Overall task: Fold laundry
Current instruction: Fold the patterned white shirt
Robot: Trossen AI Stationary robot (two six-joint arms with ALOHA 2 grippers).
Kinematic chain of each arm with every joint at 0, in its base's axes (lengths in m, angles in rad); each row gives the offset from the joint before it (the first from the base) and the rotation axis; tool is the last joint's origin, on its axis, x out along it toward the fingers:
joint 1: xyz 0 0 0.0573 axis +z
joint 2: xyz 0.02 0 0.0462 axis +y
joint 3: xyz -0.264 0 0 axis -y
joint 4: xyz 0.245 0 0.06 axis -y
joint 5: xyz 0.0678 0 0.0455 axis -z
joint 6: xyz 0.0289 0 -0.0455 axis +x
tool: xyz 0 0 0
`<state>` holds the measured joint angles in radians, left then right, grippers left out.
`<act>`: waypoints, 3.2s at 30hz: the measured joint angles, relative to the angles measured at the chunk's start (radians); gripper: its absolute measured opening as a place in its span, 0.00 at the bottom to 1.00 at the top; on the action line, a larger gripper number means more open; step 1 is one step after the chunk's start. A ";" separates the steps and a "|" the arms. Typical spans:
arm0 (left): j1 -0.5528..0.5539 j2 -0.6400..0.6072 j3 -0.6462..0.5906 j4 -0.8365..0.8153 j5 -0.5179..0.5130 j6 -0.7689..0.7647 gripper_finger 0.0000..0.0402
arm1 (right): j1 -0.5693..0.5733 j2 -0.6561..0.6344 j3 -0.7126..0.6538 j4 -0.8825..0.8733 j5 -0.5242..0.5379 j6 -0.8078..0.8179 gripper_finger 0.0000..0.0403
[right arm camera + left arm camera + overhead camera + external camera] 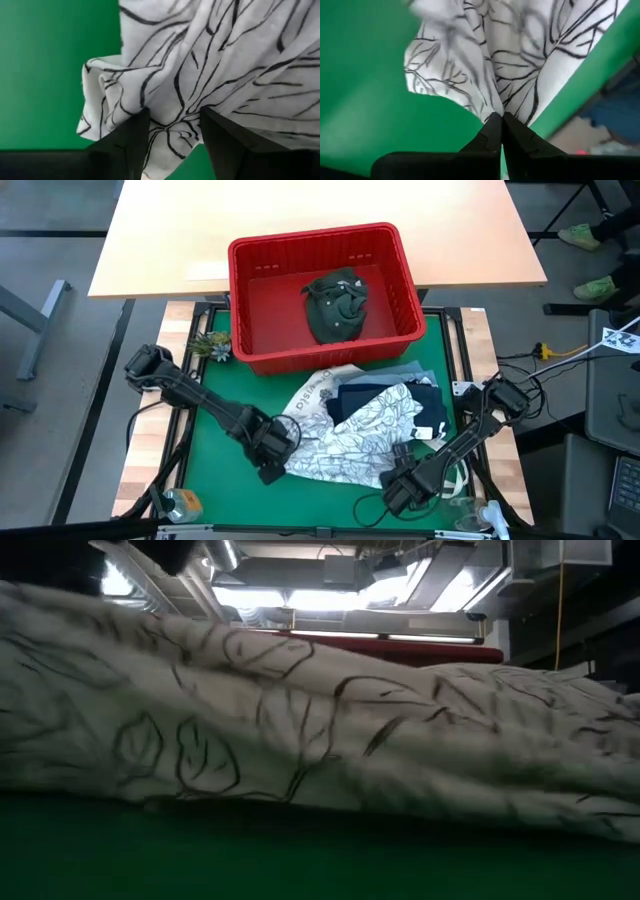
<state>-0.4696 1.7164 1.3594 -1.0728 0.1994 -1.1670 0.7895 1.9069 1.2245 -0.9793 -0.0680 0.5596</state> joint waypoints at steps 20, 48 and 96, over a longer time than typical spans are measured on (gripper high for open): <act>-0.091 0.001 0.000 0.114 -0.249 0.127 0.34 | 0.002 -0.002 -0.003 -0.054 -0.083 -0.071 0.44; -0.218 0.003 -0.367 0.446 -0.284 -0.168 0.41 | 0.002 -0.002 -0.004 -0.050 -0.080 -0.071 0.44; -0.219 0.002 -0.342 0.553 -0.148 -0.193 0.01 | 0.225 -0.094 0.054 0.066 0.130 0.143 0.44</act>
<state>-0.6888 1.7187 1.0172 -0.5203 0.0514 -1.3602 1.0142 1.8128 1.2789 -0.9129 0.0619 0.7021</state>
